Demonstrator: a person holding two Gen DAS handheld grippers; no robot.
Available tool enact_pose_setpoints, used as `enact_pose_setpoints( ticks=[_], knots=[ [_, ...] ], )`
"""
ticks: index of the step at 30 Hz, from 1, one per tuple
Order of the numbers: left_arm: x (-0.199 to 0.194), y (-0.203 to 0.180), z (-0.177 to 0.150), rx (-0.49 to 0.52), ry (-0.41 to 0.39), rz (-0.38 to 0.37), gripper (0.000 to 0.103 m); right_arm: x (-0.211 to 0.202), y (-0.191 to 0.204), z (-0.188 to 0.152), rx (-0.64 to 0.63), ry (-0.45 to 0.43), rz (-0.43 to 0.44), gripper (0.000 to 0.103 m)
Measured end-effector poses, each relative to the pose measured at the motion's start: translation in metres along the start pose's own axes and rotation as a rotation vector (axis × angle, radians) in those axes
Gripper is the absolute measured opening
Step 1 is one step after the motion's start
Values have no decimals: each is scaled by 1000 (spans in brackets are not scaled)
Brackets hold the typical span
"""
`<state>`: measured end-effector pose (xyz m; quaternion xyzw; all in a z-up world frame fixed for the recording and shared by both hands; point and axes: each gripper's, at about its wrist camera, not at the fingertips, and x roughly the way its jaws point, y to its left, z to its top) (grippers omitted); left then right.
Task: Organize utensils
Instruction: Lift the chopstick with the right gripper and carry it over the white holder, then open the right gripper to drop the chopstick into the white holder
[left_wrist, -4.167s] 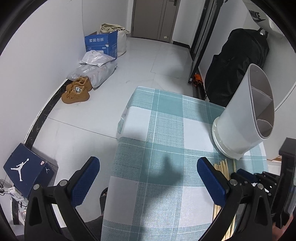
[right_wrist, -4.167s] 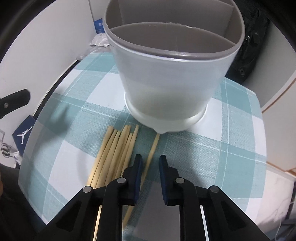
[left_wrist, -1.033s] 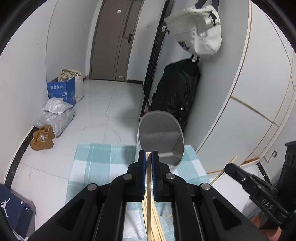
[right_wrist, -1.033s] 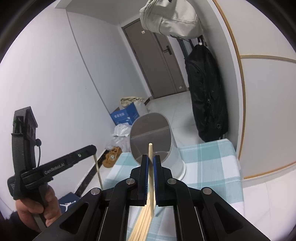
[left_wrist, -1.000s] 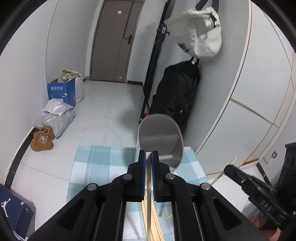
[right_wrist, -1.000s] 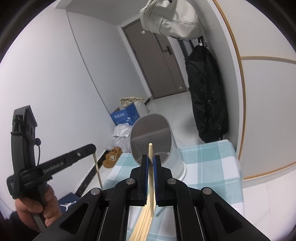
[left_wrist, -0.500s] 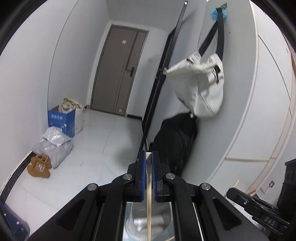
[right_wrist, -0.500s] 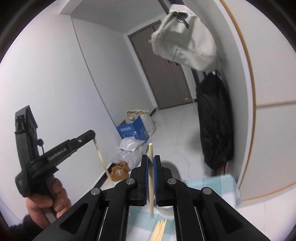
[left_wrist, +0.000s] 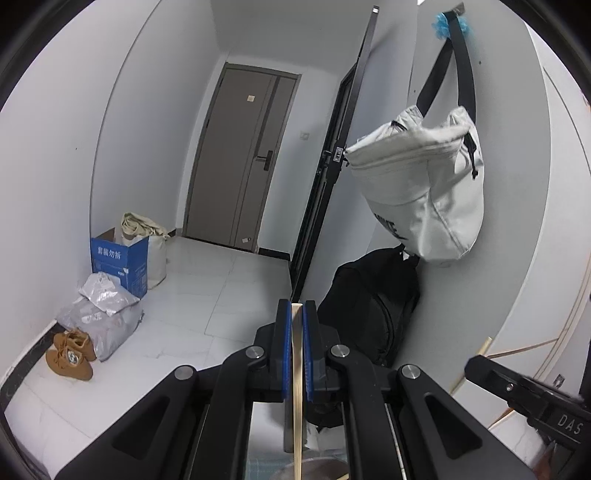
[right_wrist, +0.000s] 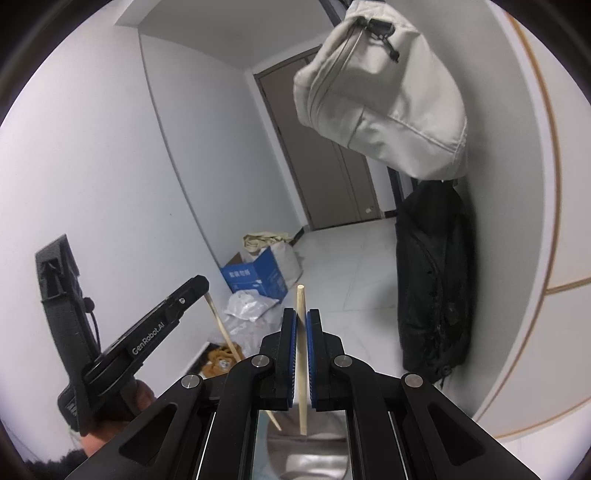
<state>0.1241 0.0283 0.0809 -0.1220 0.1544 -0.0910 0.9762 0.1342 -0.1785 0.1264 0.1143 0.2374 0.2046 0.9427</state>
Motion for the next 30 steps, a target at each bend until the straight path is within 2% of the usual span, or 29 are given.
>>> enact_pose_setpoints(
  ticks=[8, 18, 23, 28, 30],
  knots=[
    [24, 4, -21, 37, 62, -38, 2, 38, 2, -20, -92, 47, -30, 5],
    [27, 10, -23, 48, 133, -111, 2, 76, -3, -45, -78, 171, 33, 5],
    [30, 15, -20, 8, 192, -173, 2, 78, -2, -51, -61, 195, 74, 6],
    [30, 15, -21, -4, 220, -175, 2, 76, 0, -57, -65, 205, 92, 7],
    [29, 17, -23, -15, 232, -212, 2, 74, 0, -59, -61, 212, 95, 8]
  ],
)
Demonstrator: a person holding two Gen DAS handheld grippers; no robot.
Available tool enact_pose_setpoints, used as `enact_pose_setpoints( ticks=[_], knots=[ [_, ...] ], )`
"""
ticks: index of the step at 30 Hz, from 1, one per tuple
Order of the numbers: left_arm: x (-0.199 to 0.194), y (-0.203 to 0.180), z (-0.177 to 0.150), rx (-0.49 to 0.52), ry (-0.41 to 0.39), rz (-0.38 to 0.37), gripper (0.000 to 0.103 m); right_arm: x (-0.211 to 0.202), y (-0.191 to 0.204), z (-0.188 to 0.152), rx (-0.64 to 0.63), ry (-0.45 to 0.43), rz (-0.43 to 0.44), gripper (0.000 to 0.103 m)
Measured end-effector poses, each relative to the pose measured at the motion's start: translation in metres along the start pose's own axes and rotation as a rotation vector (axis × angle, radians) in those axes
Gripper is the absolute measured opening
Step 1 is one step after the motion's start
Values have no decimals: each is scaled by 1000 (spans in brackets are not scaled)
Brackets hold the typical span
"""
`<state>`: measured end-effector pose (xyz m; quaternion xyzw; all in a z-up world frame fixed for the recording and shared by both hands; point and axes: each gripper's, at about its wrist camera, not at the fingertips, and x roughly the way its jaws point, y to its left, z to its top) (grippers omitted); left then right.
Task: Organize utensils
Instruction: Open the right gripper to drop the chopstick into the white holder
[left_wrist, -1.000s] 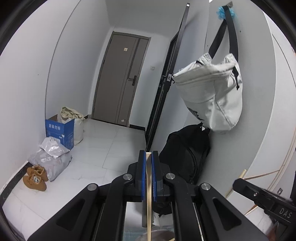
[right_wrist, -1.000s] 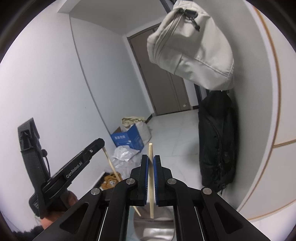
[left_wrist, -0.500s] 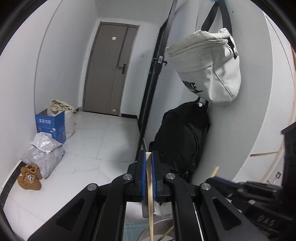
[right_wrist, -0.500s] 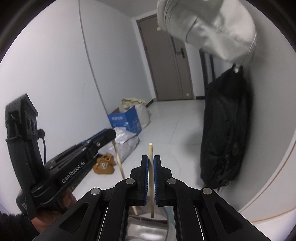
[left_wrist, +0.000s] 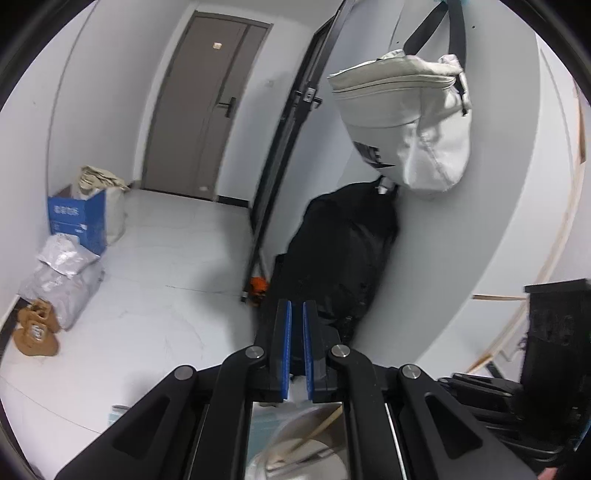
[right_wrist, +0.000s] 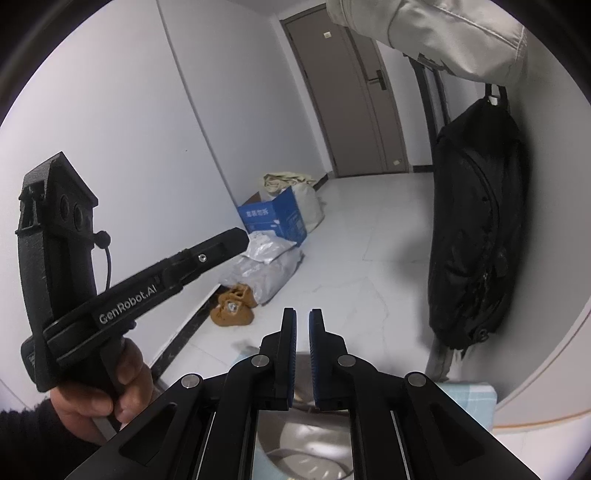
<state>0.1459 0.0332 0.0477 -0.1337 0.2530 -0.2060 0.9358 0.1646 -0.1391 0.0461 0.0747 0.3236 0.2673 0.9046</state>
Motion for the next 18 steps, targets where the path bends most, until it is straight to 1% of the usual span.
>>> enact_pose_setpoints(
  ticks=[1, 4, 5, 6, 7, 8, 9, 10, 11, 12, 13, 14, 16, 17, 18],
  knots=[
    [-1, -1, 0, 0, 17, -18, 2, -3, -1, -2, 8, -5, 1, 8],
    [-4, -4, 0, 5, 49, -1, 3, -12, -1, -6, 30, -9, -1, 9],
    [-6, -5, 1, 0, 61, 6, 4, -15, -1, -7, 32, -14, -7, 13],
    [-8, -4, 2, -5, 68, 16, 9, -21, -1, -9, 37, -20, -15, 18],
    [-12, -3, 4, -14, 67, 32, 15, -26, -3, -11, 45, -30, -17, 28],
    [-19, -3, 4, -24, 56, 51, 19, -31, -4, -14, 51, -40, -18, 35],
    [-24, -2, 3, -30, 47, 70, 31, -39, -4, -18, 57, -56, -22, 38],
    [-33, -3, 3, -39, 30, 98, 45, -47, -3, -21, 58, -65, -29, 41],
    [-37, -3, 2, -45, 21, 114, 52, -52, -3, -23, 60, -72, -34, 44],
    [-47, -5, 0, -56, 4, 135, 62, -59, -3, -27, 67, -85, -36, 46],
    [-52, -6, -1, -58, -6, 144, 67, -64, -3, -30, 73, -94, -37, 51],
    [-59, -9, -3, -57, -12, 163, 69, -70, -3, -34, 82, -104, -36, 55],
    [-68, -14, -6, -61, -2, 195, 76, -80, -1, -39, 87, -120, -41, 58],
    [-71, -18, -7, -63, 6, 205, 77, -85, 1, -42, 88, -127, -41, 63],
    [-73, -19, -7, -64, 11, 215, 77, -91, 3, -45, 90, -135, -39, 65]
  ],
)
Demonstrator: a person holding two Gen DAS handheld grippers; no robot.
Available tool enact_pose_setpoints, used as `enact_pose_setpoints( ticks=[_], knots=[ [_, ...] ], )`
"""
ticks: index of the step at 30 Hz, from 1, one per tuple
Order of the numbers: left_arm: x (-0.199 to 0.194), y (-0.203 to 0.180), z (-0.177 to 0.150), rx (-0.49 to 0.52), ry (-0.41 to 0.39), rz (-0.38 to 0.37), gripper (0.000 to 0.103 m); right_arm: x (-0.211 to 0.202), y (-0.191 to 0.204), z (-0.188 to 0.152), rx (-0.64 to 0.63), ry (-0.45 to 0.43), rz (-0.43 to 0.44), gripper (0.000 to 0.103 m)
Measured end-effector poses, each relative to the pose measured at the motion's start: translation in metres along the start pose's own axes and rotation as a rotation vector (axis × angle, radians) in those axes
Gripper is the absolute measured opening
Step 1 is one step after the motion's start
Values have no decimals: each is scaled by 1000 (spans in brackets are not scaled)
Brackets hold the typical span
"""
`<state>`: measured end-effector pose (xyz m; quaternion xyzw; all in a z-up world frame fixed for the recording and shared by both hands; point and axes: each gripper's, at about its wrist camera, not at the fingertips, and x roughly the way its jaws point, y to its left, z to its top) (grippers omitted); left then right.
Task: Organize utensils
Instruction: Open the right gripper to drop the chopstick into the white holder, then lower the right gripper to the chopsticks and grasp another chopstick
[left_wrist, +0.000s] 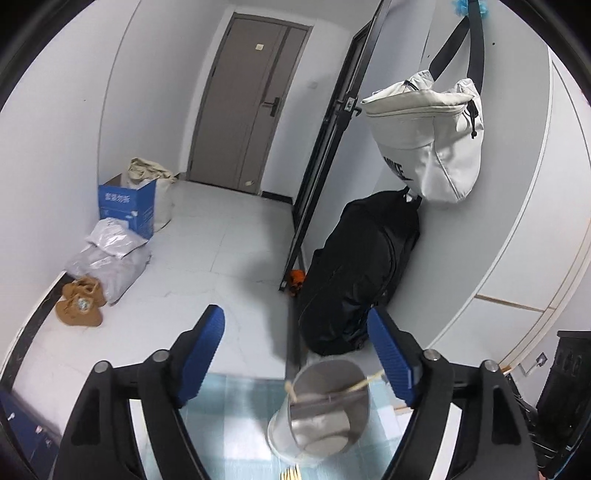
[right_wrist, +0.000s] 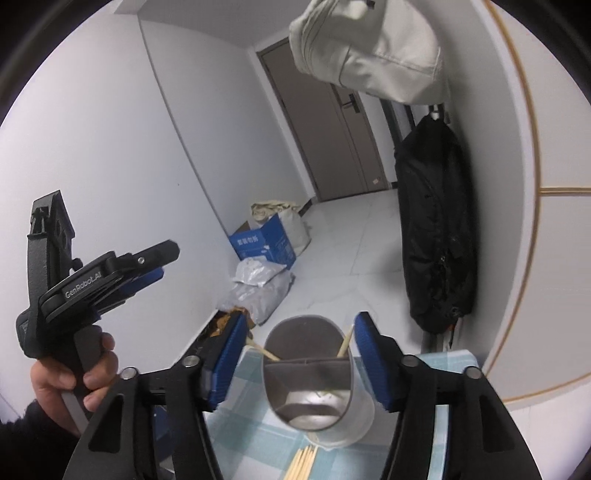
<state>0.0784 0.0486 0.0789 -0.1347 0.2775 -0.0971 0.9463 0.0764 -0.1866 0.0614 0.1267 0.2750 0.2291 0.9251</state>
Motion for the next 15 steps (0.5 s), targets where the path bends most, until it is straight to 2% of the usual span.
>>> enact_pose_setpoints(
  ticks=[3, 5, 6, 8, 10, 15],
  knots=[
    [-13, -7, -7, -1, 8, 11, 78, -17, 5, -6, 11, -27, 13, 72],
    [-21, -10, -11, 4, 10, 8, 78, -26, 7, -11, 18, -43, 13, 83],
    [-24, -11, -14, 6, 6, 22, 78, -31, 8, -14, 19, -49, 12, 85],
    [-31, -15, -19, 16, 0, 35, 79, -40, 13, -20, 11, -60, 22, 85],
    [-36, -19, -25, 24, -4, 43, 87, -47, 17, -25, -1, -64, 17, 85],
    [-37, -24, -28, 42, 5, 60, 87, -54, 20, -42, 10, -65, 2, 88]
  ],
)
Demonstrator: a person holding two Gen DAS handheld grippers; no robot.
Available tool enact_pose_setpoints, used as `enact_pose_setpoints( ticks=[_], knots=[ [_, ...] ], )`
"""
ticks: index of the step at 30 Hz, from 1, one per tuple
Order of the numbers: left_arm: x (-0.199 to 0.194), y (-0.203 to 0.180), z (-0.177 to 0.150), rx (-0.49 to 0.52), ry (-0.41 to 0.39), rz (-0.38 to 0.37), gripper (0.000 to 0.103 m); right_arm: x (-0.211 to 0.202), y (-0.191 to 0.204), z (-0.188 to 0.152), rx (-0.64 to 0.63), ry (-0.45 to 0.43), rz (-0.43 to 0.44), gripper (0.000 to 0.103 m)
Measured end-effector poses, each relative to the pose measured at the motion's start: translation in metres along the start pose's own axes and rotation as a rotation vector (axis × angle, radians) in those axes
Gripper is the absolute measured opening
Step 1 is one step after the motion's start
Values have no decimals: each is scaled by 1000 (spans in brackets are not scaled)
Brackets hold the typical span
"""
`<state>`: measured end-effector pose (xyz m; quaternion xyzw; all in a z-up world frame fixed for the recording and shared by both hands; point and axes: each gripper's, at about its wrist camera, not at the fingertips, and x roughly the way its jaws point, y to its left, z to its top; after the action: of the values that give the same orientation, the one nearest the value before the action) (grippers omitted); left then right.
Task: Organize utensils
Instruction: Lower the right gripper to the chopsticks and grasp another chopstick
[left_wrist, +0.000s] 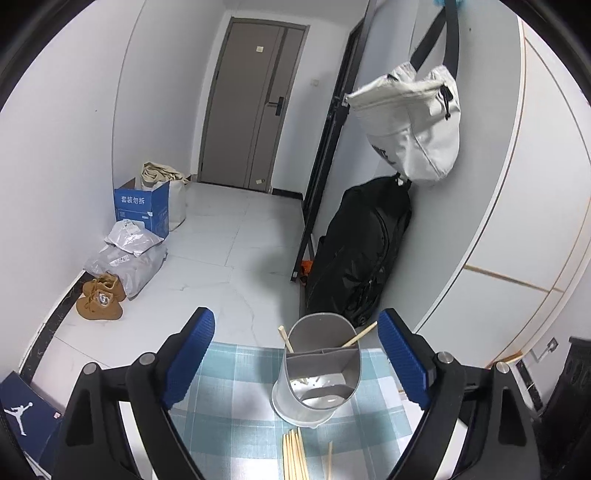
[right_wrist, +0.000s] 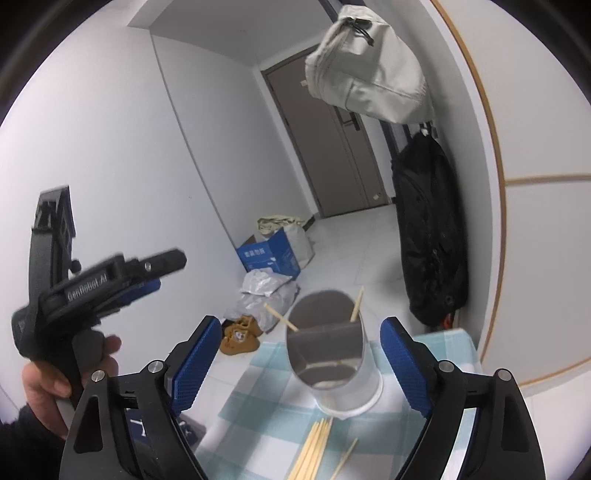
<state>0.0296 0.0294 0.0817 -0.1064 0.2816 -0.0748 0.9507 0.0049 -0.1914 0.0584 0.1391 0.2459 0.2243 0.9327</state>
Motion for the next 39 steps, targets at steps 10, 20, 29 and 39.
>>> enact_pose_setpoints(
  ticks=[10, 20, 29, 39],
  knots=[
    [2, 5, -32, 14, 107, 15, 87, 11, -23, -47, 118, 142, -34, 88],
    [43, 42, -103, -11, 221, 93, 87, 50, -49, -101, 133, 366, -112, 67],
    [74, 65, -121, -63, 291, 126, 87, 91, -58, -127, 71, 545, -183, 46],
    [83, 91, -127, -111, 346, 158, 87, 151, -55, -142, -33, 694, -237, 35]
  ],
)
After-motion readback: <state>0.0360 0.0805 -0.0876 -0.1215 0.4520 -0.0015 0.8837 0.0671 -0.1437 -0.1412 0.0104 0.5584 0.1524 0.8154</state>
